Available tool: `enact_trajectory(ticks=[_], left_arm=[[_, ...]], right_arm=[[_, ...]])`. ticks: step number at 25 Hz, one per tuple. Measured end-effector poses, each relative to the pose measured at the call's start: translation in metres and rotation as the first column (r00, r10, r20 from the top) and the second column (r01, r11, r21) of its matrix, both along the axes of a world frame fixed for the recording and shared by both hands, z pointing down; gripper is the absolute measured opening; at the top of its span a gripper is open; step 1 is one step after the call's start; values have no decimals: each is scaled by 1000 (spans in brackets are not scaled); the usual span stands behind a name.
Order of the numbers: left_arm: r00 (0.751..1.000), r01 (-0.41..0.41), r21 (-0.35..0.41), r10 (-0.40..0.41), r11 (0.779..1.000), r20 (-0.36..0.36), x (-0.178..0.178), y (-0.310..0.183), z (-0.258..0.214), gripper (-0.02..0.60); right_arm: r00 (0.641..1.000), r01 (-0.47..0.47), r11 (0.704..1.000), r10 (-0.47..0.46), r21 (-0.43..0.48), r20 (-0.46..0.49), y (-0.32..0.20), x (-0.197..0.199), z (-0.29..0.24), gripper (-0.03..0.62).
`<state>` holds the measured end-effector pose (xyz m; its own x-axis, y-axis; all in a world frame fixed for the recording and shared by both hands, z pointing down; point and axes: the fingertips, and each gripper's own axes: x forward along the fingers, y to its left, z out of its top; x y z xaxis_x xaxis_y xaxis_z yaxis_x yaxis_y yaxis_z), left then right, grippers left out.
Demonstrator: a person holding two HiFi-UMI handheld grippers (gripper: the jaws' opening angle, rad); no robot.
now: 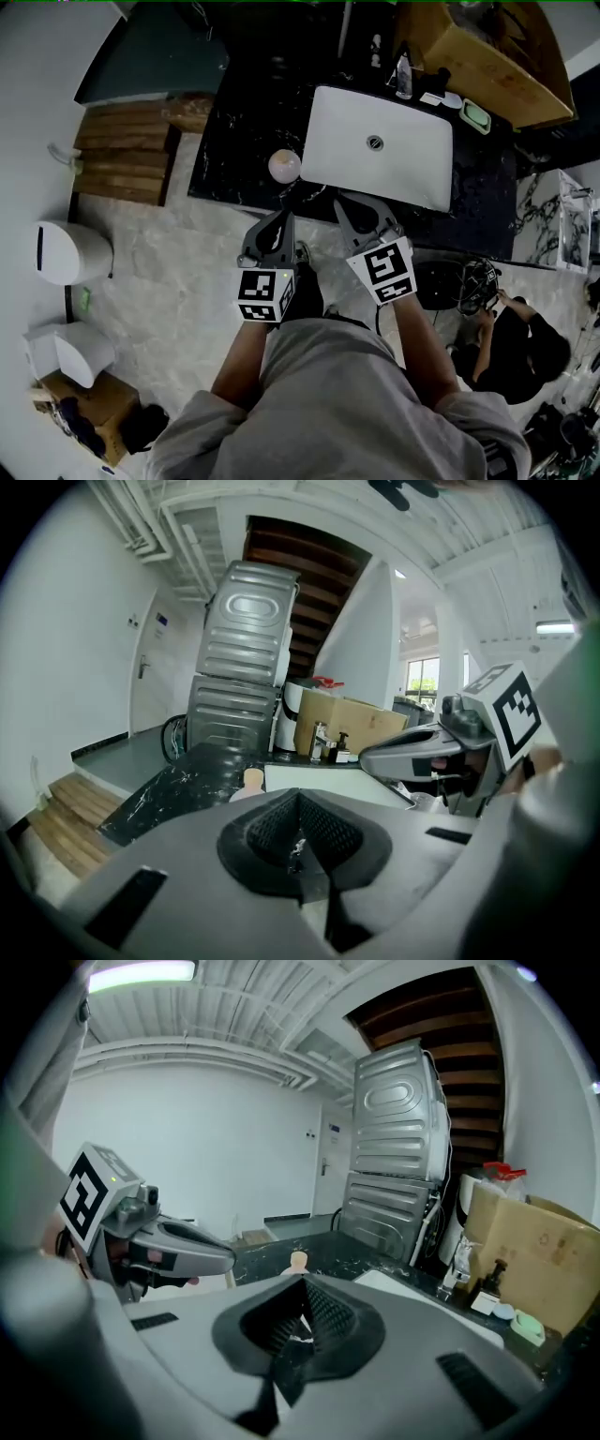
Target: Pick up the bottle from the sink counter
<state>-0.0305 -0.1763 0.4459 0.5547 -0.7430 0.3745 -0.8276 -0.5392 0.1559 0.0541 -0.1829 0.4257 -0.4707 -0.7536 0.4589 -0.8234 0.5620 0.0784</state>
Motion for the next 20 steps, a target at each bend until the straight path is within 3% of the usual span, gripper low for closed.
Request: enact_trajectory(ticks=[14,20], left_arm=[[998,57,-73,-57,996,0,-53,-77,41,12],[999,50,-66,-49,997,10,-70,-104,49,12]], right_arm=[[985,111,985,-126,-129,-118,-79,-53,44,13],[971,159,963,-192,-217,-141,-89,-67,61,151]])
